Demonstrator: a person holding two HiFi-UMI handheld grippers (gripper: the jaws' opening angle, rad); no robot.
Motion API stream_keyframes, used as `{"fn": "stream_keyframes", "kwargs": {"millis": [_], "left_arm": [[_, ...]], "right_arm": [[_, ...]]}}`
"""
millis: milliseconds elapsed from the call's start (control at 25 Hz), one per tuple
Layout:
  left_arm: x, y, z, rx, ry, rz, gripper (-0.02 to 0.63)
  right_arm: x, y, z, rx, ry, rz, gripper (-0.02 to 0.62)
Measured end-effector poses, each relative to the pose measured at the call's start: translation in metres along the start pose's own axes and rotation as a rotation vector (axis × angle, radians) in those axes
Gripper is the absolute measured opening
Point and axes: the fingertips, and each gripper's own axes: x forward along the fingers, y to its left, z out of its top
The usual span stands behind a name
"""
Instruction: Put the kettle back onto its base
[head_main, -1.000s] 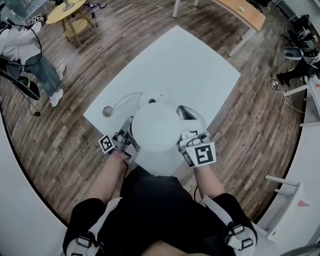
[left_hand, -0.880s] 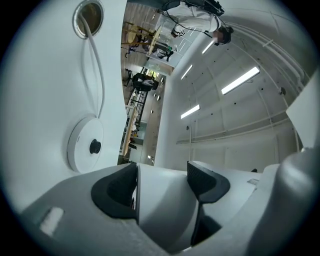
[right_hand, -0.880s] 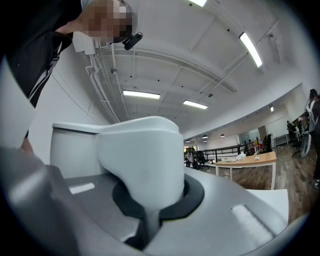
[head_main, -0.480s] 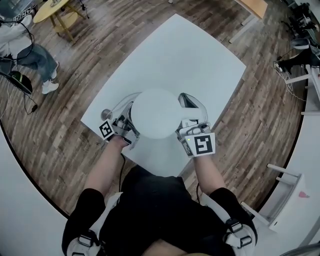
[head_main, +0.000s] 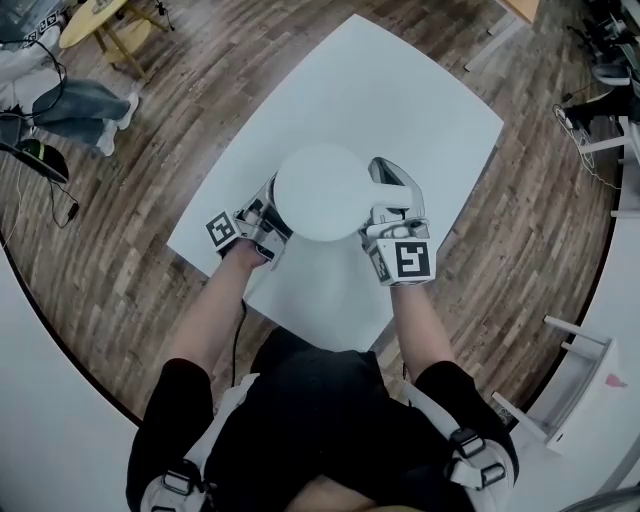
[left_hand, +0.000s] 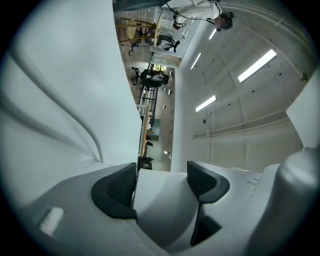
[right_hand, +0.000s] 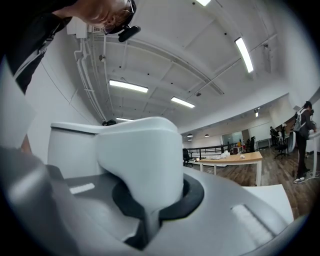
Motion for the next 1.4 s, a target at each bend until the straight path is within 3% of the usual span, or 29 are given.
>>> {"fn": "stream_keyframes", "kwargs": {"millis": [200, 360, 480, 680, 1040, 1240, 1400], "left_arm": [[0.000, 0.006, 0.005, 0.112, 0.011, 0.113, 0.318], [0.002, 0.009, 0.012, 0.335, 0.070, 0.250, 0.285], [0.007, -0.003, 0.013, 0.445, 0.088, 0.270, 0.240], [0.018, -0.032, 0.007, 0.518, 0.076, 0.210, 0.006], [0.014, -0.038, 0.008, 0.467, 0.045, 0.177, -0.002], [0.012, -0.038, 0.007, 0.552, 0.067, 0.191, -0.002], [0.006, -0.029, 0.005, 0.567, 0.071, 0.204, -0.002]], "right_arm": [[-0.001, -0.008, -0.012, 0.024, 0.014, -0.040, 0.003], [0.002, -0.008, -0.015, -0.061, 0.029, -0.048, 0.005], [0.004, -0.007, -0.023, -0.097, 0.051, -0.059, 0.005], [0.006, -0.014, -0.039, -0.013, 0.060, -0.071, 0.005], [0.012, -0.008, -0.042, -0.013, 0.065, -0.039, 0.005], [0.004, -0.008, -0.045, 0.004, 0.072, -0.065, 0.005], [-0.004, -0.004, -0.054, -0.002, 0.075, -0.072, 0.005]]}}
